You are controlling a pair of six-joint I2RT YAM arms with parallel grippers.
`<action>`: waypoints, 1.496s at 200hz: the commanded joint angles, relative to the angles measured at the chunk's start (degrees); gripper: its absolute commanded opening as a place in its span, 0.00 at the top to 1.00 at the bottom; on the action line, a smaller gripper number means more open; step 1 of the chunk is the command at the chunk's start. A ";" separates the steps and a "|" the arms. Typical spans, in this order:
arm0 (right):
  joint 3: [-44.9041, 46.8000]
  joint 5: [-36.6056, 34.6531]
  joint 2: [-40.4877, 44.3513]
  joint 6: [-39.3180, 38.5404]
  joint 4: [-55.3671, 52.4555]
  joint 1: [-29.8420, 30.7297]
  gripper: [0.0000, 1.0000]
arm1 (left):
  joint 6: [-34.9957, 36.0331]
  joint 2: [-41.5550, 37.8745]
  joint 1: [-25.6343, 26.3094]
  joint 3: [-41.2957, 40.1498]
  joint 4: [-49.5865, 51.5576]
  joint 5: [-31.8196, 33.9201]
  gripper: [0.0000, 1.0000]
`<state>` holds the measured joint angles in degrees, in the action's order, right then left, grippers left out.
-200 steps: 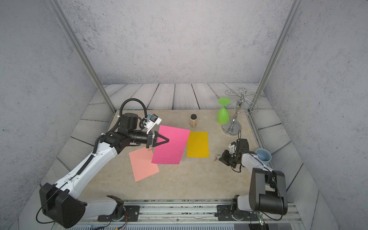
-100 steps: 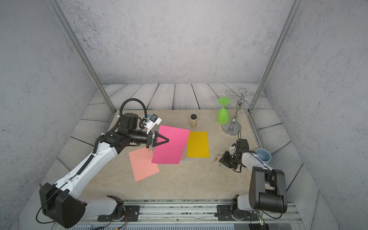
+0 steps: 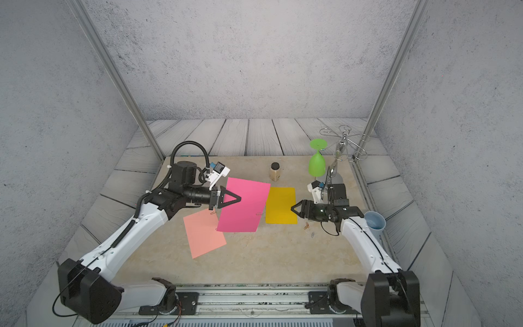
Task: Unclip the paperclips from the documents
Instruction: Place the paper clip at the center of the board, then adjust the document.
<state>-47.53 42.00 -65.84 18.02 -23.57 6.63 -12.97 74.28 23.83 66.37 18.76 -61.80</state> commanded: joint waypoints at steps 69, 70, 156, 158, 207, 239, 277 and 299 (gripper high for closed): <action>-0.80 16.37 5.95 0.29 17.28 9.24 0.10 | -4.11 2.79 1.59 2.86 -5.64 -5.52 1.00; -0.90 16.45 5.88 0.23 17.31 9.35 0.10 | -4.14 2.84 1.62 2.96 -5.66 -5.52 1.00; -3.05 18.46 1.60 2.67 26.06 14.44 0.10 | -4.37 6.13 5.69 6.67 -5.48 -6.58 1.00; -3.09 18.64 1.53 2.84 26.41 14.50 0.10 | -4.37 6.20 5.70 6.67 -5.42 -6.51 1.00; -3.01 20.05 1.99 4.66 29.41 15.10 0.49 | -3.79 6.92 5.94 6.75 -4.88 -6.11 1.00; -2.84 20.07 1.38 5.20 29.52 15.11 0.68 | -3.26 6.85 6.05 7.28 -4.17 -6.26 1.00; -2.74 19.88 1.18 6.51 30.96 15.09 0.81 | -2.42 6.67 6.05 7.31 -2.94 -6.05 1.00; -2.83 19.88 1.07 6.89 30.97 15.14 0.86 | -2.24 6.37 6.06 7.11 -2.86 -5.71 1.00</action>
<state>-49.56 61.21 -63.96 24.05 6.22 21.58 -16.49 80.77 29.43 72.14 15.38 -67.24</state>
